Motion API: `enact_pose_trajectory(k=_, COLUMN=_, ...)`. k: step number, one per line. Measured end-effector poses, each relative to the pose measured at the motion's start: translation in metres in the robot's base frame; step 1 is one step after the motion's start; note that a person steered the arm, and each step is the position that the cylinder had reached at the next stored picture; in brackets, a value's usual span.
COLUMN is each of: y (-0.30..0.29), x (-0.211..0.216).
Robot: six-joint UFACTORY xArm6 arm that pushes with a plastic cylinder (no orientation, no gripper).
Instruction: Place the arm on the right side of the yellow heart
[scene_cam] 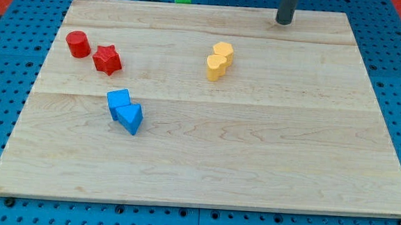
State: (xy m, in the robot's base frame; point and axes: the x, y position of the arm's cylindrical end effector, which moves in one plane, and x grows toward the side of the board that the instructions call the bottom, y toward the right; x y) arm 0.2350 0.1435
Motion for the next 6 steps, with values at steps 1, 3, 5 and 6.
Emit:
enact_pose_trajectory(k=1, y=-0.002, x=0.008)
enact_pose_trajectory(k=3, y=0.051, x=0.010)
enact_pose_trajectory(k=5, y=0.054, x=0.062)
enact_pose_trajectory(k=6, y=0.036, x=0.091)
